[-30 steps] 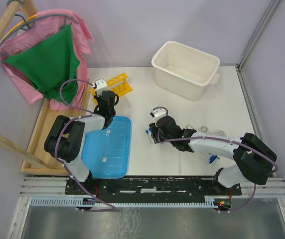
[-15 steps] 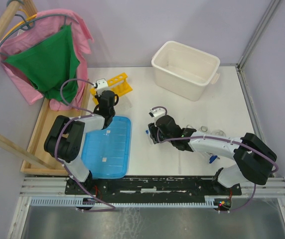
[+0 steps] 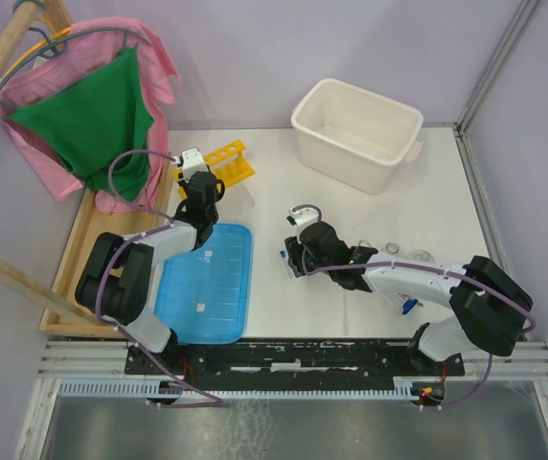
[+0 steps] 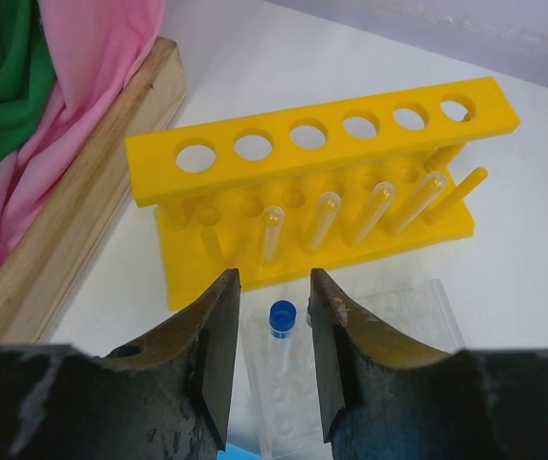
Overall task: Organize the chemistry lab equipment
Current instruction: Insert the test tube into the slot of the test tube rack, then pick up the test tube at the center of the board, then insert the test tube into the slot of the test tube rack.
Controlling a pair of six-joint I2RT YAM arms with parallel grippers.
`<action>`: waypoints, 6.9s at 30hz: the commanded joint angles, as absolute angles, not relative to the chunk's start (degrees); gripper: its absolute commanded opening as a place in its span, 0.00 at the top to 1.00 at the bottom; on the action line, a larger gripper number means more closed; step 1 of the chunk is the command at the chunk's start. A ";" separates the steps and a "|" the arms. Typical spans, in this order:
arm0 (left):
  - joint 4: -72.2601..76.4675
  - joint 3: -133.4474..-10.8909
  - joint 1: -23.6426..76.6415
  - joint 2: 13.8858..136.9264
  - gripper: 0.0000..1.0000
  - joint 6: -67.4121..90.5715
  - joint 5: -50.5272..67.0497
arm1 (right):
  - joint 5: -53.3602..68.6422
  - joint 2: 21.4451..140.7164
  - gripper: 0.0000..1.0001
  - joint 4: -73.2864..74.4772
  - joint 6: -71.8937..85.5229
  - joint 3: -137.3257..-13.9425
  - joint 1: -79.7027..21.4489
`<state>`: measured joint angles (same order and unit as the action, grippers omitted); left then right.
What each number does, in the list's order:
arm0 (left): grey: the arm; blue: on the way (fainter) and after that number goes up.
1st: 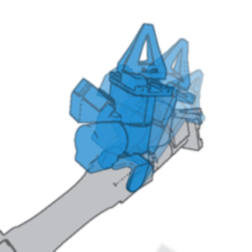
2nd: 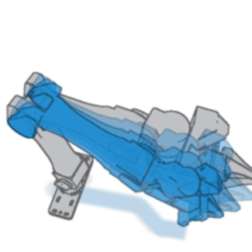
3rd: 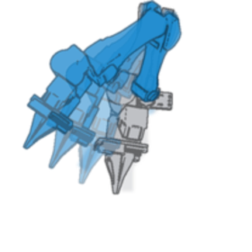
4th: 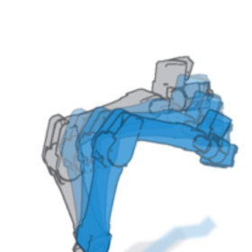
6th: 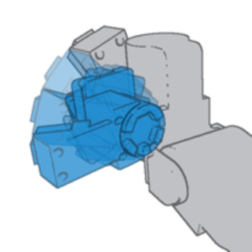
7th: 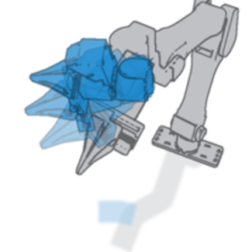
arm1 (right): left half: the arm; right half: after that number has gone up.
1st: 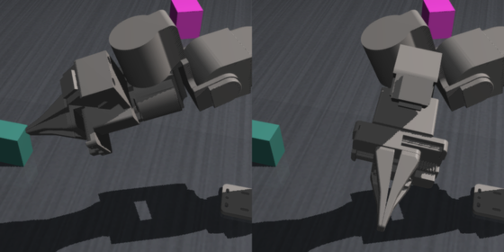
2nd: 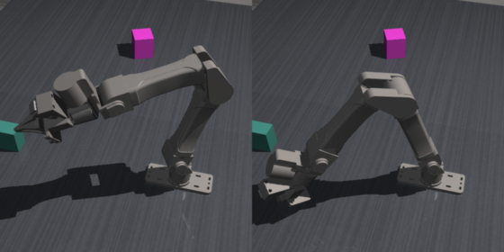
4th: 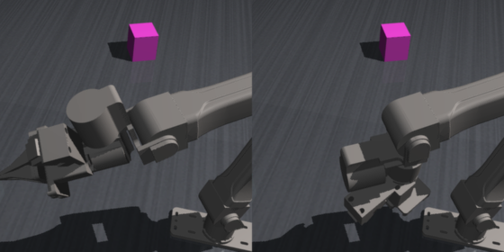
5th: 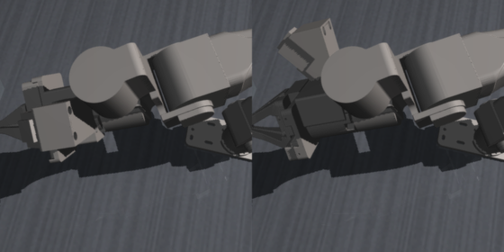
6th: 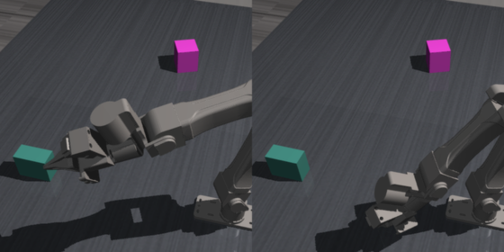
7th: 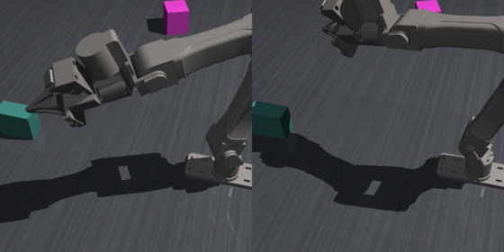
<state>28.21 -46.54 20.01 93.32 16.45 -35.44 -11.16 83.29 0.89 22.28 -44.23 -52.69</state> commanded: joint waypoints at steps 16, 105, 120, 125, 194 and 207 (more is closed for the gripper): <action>7.27 -42.50 35.08 75.29 0.59 31.34 -19.36 | -14.97 86.01 0.56 8.62 23.76 -49.66 -52.00; 22.63 -35.91 42.12 78.60 0.55 53.42 8.90 | -22.58 68.79 0.81 -4.11 21.82 -35.75 -62.23; 18.28 -36.31 42.98 78.79 0.62 51.94 9.63 | -25.44 70.13 0.81 -3.41 22.02 -36.19 -62.17; 18.28 -36.12 42.99 78.92 0.70 51.87 9.42 | -25.34 70.58 0.81 -3.73 22.21 -36.33 -62.20; 19.20 -63.32 25.30 102.30 0.88 14.57 -36.30 | -21.97 77.55 0.47 -3.84 22.12 -39.29 -58.40; 18.57 -62.28 25.30 102.59 0.88 14.61 -36.43 | -20.93 78.45 0.47 -3.95 22.13 -39.66 -57.78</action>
<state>16.36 -61.34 25.47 103.02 15.79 -35.73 -21.17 78.00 -1.74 22.63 -37.60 -58.02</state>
